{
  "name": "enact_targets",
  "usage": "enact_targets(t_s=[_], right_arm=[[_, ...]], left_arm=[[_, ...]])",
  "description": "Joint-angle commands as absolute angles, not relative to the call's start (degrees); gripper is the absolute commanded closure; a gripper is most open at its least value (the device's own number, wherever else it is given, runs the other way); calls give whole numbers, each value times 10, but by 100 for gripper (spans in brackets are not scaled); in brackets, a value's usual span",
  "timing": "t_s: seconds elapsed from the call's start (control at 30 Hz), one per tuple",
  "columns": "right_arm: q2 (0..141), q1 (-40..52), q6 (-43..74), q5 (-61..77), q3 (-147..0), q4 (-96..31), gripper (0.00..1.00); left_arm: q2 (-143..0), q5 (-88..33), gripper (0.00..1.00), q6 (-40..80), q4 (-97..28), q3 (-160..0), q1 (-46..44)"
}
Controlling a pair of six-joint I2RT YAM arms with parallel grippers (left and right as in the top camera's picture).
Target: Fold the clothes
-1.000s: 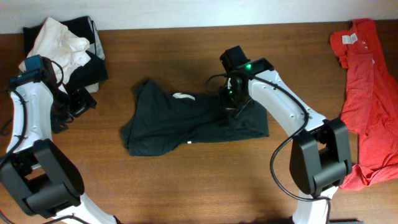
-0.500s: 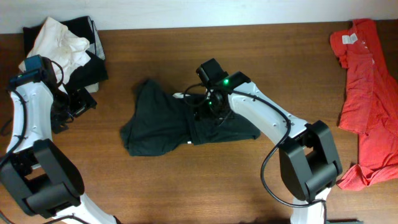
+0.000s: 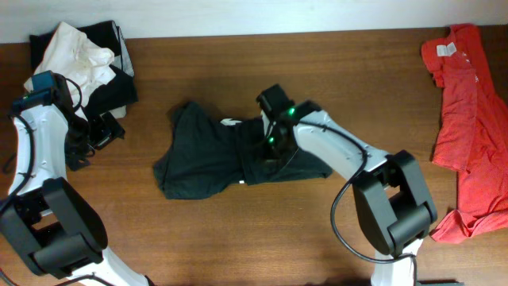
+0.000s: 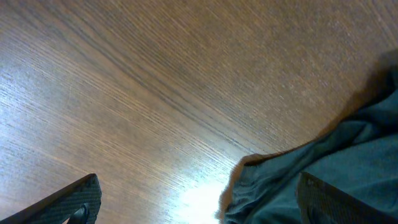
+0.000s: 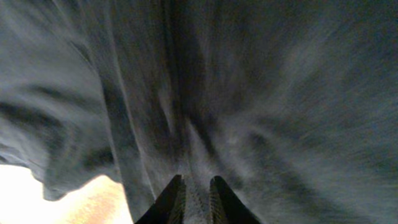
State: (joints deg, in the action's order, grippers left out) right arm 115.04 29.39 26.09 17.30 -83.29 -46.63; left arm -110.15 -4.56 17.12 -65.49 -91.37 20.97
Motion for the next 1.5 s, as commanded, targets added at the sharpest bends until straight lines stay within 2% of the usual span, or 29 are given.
enact_targets(t_s=[0.0,0.13,0.23,0.3,0.33,0.37,0.4,0.43,0.47,0.6,0.67,0.8,0.97,1.13,1.23,1.47], right_arm=[[1149,325,290,189,-785,-432,83],[1148,337,289,189,-800,-419,82],[1142,316,257,183,-881,-488,94],[1137,283,250,154,-963,-557,87],[1136,262,237,145,-1008,-589,77],[1136,240,228,138,-1042,-614,59],[1136,210,227,125,-1082,-641,31],[1136,166,227,122,-1124,-668,11],[1136,123,227,122,-1141,-676,1],[1138,-5,227,111,-1143,-676,1],[1138,-77,227,109,-1143,-676,1],[1138,-138,227,109,-1143,-676,1],[1138,-162,227,109,-1143,-675,1],[1138,-162,227,109,-1143,-675,1],[1138,-162,227,109,-1143,-675,1],[1138,-162,227,109,-1143,-675,1]], left_arm=[[-1100,-54,1,171,-656,-912,210],[-1100,-53,1,171,-656,-912,210],[-1100,-52,1,171,-653,-908,210],[-1100,-52,1,171,-653,-908,210],[-1100,-52,1,171,-654,-908,210],[-1100,-52,1,171,-655,-908,210],[-1100,-52,1,171,-655,-908,210],[-1100,-52,1,171,-655,-908,210],[-1100,-52,1,171,-654,-908,208],[-1101,-54,1,141,-623,-893,182],[-1108,-107,1,104,-599,-875,171],[-1146,-245,1,35,-573,-874,171],[-1184,-340,1,-40,-569,-874,171],[-1224,-322,1,-53,-565,-874,172],[-1265,-410,1,-126,-562,-874,169],[-1267,-407,1,-133,-579,-870,155]])
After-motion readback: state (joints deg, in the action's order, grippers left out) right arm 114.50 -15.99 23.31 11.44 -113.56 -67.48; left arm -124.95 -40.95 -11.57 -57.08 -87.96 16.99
